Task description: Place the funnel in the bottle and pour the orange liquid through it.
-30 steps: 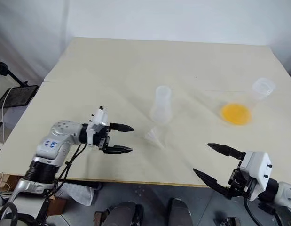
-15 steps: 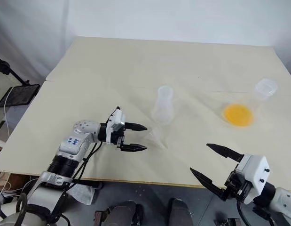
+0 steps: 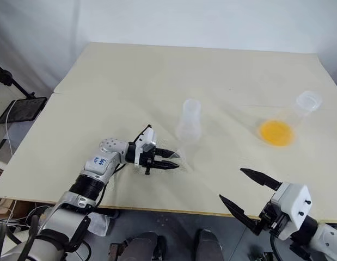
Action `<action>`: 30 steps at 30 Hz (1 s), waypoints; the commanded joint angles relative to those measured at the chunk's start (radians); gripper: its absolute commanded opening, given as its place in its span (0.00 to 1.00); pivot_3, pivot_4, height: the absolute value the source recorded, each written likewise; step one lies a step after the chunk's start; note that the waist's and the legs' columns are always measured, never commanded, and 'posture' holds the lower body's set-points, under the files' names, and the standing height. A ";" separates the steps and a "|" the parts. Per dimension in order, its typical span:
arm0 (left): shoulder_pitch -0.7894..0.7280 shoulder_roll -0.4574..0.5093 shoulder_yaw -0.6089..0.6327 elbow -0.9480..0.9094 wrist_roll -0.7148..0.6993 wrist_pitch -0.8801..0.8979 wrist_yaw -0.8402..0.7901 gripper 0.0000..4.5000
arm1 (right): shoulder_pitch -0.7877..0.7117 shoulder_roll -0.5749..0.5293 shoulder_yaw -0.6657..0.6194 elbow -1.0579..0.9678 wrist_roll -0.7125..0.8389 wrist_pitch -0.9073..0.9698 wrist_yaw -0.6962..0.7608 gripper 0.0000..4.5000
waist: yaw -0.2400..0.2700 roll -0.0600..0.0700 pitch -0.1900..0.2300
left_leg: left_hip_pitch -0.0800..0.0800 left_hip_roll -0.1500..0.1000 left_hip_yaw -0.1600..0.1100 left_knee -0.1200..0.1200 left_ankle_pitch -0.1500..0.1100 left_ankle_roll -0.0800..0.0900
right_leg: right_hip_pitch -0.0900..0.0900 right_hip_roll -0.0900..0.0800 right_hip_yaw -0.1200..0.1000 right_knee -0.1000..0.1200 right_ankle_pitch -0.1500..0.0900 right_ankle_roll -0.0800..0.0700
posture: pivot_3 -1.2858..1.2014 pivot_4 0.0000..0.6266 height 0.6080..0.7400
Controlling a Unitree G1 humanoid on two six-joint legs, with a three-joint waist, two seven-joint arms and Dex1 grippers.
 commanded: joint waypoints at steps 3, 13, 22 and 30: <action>-0.017 -0.005 0.000 0.017 0.012 -0.012 -0.010 0.00 | 0.035 0.023 -0.022 -0.039 0.015 -0.028 0.005 1.00 | 0.000 0.000 0.000 | 0.000 0.000 0.000 0.000 0.000 0.000 | 0.000 0.000 0.000 0.000 0.000 0.000 | 0.52 0.24 1.00; -0.124 0.192 0.103 0.002 -0.072 -0.023 -0.245 0.00 | 0.061 0.085 -0.009 -0.054 -0.001 -0.056 -0.037 1.00 | -0.006 0.000 0.000 | 0.000 0.001 0.000 0.000 0.000 0.000 | -0.001 0.001 0.000 0.001 0.000 0.000 | 0.52 0.24 1.00; -0.441 0.167 0.168 0.334 -0.019 -0.225 -0.191 0.00 | 0.014 0.207 -0.003 -0.056 0.021 -0.087 -0.160 1.00 | 0.019 0.000 0.000 | -0.001 -0.002 -0.001 0.000 0.000 0.001 | -0.001 0.000 -0.001 0.000 0.000 0.000 | 0.52 0.24 1.00; -0.677 0.038 0.129 0.574 0.116 -0.485 -0.081 0.00 | -0.010 0.277 -0.081 -0.014 0.102 -0.129 -0.238 1.00 | 0.018 -0.001 0.001 | -0.002 -0.003 0.001 -0.001 0.001 0.002 | -0.002 0.000 -0.001 -0.001 0.001 0.002 | 0.52 0.24 1.00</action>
